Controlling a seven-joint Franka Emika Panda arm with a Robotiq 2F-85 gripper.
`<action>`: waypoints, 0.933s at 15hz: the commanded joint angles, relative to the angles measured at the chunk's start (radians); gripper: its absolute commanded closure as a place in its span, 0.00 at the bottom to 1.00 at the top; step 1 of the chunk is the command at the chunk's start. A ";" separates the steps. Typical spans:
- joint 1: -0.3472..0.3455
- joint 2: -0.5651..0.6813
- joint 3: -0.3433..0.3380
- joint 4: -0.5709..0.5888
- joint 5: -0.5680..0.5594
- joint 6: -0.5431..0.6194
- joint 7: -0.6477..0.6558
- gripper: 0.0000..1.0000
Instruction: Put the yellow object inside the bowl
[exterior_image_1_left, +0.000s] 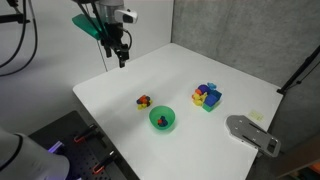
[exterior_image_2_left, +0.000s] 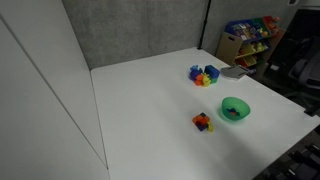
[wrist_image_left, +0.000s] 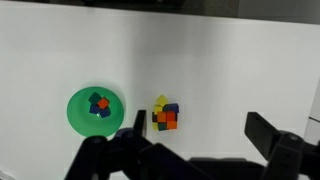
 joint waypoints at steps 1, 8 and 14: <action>0.006 0.026 0.012 -0.066 -0.057 0.126 -0.007 0.00; 0.000 0.192 0.029 -0.158 -0.154 0.398 0.060 0.00; 0.005 0.406 0.020 -0.159 -0.257 0.587 0.220 0.00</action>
